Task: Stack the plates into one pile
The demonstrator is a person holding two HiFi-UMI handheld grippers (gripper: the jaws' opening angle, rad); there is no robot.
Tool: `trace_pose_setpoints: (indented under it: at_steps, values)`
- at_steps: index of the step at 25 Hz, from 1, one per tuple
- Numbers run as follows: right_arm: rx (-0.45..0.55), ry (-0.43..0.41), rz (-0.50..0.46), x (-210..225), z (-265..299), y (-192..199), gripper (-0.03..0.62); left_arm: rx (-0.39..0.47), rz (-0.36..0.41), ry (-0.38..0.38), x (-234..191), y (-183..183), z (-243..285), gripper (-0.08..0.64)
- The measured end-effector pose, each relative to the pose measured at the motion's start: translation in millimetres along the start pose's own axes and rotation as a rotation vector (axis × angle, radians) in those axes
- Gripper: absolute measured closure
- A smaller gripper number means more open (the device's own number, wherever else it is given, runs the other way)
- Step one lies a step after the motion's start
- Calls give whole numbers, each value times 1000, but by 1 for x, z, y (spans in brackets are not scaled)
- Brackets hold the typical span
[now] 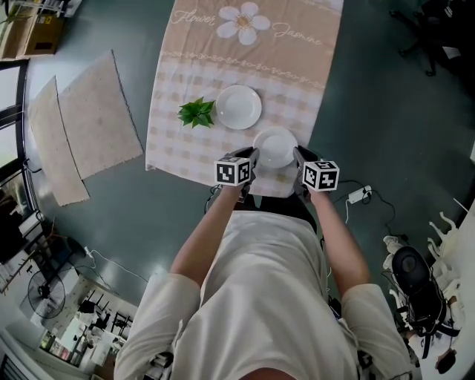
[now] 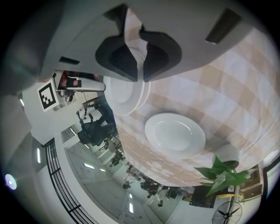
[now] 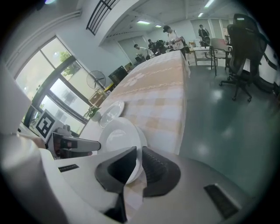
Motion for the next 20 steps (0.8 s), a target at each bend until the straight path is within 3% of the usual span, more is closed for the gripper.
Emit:
trace_pose_setpoints:
  at_steps: [6,9,13,20]
  values:
    - [-35,36,-85,-1,4,-7,531,1,31,-28,0,3,2,499]
    - [-52,42,-109,-4,10,-7,478,-3,64,-4,7,4,3,386]
    - [-48,58,-161,-9,12,-10,440,-13,103,-2,7,8,0,362]
    - [-51,57,-218,-13,12,-21,437,15,78,12,-2,6,-9,356]
Point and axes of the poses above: the fingertips, and each gripper's own axes: z forward along the fingers, x to its right, y out of its underside, the point moved 4 cm from there along -z, backward along the fingers, and after that the axes turned 12 degrees about -y, right-handed, at the moved point
